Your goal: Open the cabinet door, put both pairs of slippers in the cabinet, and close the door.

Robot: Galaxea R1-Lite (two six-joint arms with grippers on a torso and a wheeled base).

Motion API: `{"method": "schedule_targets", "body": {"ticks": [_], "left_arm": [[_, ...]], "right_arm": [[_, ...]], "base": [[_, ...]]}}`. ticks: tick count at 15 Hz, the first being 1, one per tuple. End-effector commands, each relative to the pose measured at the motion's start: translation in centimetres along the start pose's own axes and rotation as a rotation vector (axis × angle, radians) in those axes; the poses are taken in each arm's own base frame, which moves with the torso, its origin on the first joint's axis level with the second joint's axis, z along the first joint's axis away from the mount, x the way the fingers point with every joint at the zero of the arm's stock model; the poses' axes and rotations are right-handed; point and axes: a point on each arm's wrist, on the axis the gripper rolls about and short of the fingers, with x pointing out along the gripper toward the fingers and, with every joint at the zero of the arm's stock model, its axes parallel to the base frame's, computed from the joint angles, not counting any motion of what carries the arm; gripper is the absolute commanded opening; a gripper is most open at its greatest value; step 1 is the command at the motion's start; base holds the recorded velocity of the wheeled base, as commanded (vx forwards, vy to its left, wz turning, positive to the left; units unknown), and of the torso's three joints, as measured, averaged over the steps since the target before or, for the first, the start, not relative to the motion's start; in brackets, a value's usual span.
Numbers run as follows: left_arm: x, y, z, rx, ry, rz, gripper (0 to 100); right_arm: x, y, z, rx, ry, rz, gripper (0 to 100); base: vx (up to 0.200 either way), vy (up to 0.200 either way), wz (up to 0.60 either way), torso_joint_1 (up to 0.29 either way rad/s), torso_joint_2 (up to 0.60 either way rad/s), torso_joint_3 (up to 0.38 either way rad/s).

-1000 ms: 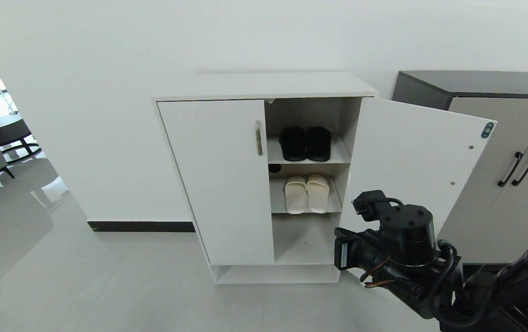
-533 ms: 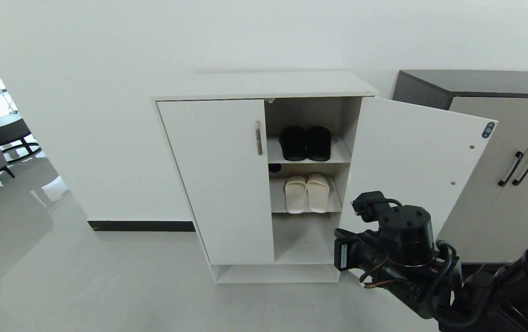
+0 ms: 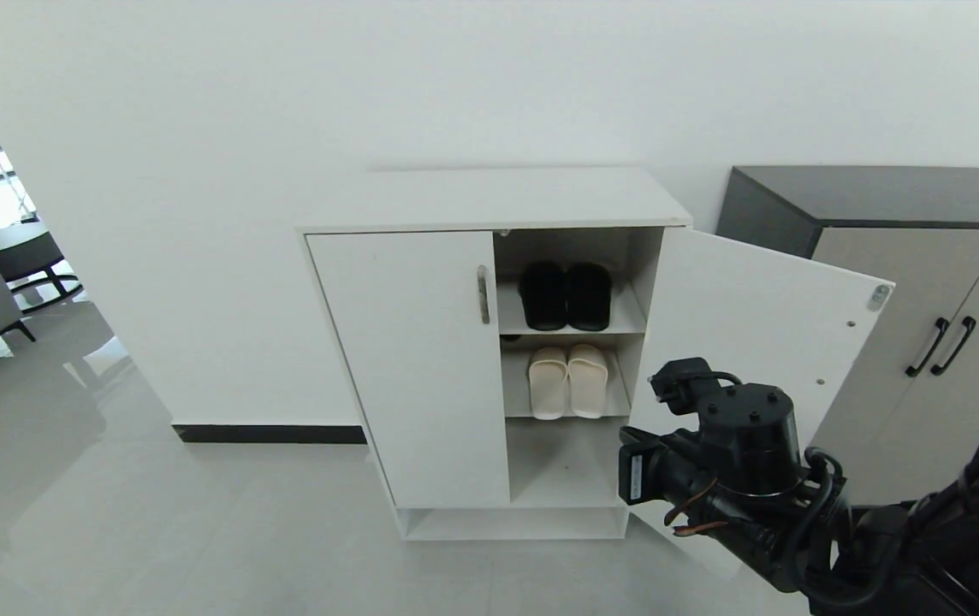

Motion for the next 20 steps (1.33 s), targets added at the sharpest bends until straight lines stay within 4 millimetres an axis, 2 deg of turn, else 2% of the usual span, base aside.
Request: {"method": "schedule_targets", "body": {"ticks": [1,20], "left_arm": [[0.01,0.0,0.01,0.0,0.001,-0.001,0],[0.01,0.0,0.01,0.0,0.001,-0.001,0]], "right_arm": [[0.07,-0.01,-0.15,-0.002,0.005,-0.001,0],[-0.03,-0.18,-0.44,-0.006,0.015,-0.006,0]], "base": [[0.0,0.0,0.0,0.212,-0.5,-0.286],[0.0,0.0,0.0,0.246,-0.53,-0.283]]}}
